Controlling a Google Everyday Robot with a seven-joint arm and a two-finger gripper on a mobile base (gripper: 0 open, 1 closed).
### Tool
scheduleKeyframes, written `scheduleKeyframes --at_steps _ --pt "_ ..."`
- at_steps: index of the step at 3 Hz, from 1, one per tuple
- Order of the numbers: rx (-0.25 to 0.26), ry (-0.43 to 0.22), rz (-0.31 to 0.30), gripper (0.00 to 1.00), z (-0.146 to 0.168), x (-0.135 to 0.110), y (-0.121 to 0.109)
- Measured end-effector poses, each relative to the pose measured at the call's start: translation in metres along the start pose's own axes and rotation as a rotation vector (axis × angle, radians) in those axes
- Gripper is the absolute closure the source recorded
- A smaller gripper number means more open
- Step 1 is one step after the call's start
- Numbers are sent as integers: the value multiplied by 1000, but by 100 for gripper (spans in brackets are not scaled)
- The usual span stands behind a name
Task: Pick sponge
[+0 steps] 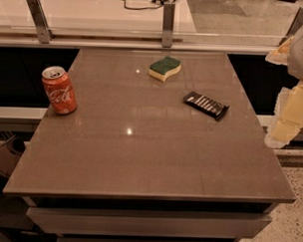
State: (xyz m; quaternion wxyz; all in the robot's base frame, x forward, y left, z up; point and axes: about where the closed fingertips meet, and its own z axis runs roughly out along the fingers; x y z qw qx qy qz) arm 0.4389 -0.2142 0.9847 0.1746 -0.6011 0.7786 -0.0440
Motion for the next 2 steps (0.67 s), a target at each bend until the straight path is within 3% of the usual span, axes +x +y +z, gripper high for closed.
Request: scheduleKeyframes --at_steps 1,2 --pt "8 -11 6 0 0 -1 -1" --pt "19 -81 75 0 10 -10 -6"
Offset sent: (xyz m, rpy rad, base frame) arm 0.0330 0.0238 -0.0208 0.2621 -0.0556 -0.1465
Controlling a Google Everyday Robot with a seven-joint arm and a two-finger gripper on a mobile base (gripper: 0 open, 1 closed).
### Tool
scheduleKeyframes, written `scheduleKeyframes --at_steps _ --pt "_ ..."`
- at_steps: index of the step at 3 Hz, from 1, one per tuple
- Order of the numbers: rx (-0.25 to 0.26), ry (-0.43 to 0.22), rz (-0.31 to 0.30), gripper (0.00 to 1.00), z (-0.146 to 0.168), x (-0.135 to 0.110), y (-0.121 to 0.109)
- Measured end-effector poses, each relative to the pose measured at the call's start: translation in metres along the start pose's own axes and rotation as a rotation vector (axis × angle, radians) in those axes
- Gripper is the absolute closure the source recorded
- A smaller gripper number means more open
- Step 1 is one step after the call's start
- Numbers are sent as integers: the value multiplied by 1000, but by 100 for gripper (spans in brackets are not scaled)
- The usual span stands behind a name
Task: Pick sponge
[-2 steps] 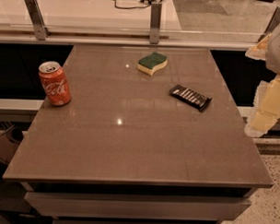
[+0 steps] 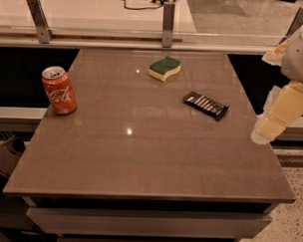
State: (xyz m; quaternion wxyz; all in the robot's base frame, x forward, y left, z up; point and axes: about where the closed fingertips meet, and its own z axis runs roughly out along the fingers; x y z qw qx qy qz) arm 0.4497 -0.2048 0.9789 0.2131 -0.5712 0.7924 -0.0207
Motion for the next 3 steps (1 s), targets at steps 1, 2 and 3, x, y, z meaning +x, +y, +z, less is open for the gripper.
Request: scheduleKeyframes --at_steps 1,2,3 --pt "15 -124 132 0 24 -19 -1" --pt "40 -227 259 0 44 -34 4" --pt "94 -329 357 0 66 -57 -6"
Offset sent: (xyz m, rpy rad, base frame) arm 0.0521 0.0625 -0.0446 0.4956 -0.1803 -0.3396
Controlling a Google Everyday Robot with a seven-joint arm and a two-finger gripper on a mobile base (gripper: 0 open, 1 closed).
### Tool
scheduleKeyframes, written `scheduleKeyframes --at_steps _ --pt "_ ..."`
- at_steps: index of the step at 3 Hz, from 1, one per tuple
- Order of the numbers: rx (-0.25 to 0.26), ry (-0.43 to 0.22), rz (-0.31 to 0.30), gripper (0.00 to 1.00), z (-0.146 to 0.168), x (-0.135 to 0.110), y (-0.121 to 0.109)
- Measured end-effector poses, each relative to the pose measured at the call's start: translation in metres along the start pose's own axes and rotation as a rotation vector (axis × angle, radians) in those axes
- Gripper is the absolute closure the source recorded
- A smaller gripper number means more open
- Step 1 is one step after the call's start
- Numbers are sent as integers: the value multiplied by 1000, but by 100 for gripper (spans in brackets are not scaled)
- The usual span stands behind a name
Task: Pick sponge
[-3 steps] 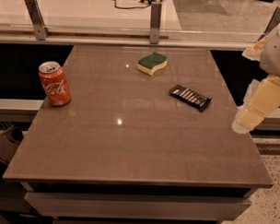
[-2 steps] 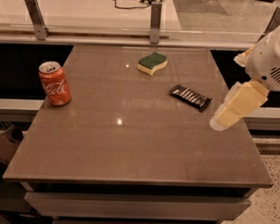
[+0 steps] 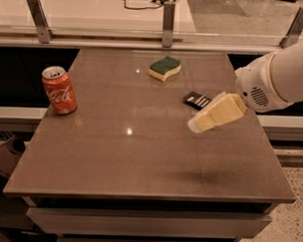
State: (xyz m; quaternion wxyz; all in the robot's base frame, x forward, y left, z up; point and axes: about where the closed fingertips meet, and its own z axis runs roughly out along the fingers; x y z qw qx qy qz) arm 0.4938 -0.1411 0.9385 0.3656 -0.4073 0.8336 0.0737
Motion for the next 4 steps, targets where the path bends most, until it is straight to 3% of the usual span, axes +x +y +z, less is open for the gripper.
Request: scheduleKeyframes --at_steps 1,2,4 --pt "44 -99 73 0 31 -13 -15" --pt "100 -187 129 0 56 -24 -46" --pt "151 -310 221 0 92 -57 -90"
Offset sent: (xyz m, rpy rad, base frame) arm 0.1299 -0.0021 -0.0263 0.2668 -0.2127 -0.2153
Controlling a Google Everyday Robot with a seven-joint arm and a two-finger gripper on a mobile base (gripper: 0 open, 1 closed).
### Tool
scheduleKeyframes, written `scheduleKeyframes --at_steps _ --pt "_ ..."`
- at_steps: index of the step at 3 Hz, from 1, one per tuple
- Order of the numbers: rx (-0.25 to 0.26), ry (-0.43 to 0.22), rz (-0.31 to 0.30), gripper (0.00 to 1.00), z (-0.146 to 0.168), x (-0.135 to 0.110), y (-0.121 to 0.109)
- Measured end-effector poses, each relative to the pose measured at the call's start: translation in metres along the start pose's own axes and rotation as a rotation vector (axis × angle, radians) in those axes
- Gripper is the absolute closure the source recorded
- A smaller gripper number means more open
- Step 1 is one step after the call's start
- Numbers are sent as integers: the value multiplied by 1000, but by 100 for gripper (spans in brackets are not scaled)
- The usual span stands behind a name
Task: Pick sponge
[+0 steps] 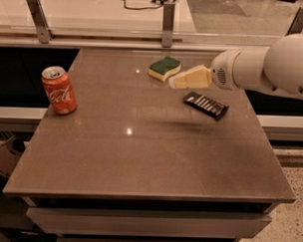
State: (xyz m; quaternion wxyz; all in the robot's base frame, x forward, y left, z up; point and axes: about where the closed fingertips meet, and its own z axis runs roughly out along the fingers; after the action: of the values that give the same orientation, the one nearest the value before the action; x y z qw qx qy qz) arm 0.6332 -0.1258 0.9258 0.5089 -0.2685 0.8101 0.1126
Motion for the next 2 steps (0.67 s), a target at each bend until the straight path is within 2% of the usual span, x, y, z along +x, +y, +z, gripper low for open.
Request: scheduleKeyframes --at_steps 1,2 --pt "0 0 0 0 0 0 0" --pt "-2 -28 -20 0 25 -11 1"
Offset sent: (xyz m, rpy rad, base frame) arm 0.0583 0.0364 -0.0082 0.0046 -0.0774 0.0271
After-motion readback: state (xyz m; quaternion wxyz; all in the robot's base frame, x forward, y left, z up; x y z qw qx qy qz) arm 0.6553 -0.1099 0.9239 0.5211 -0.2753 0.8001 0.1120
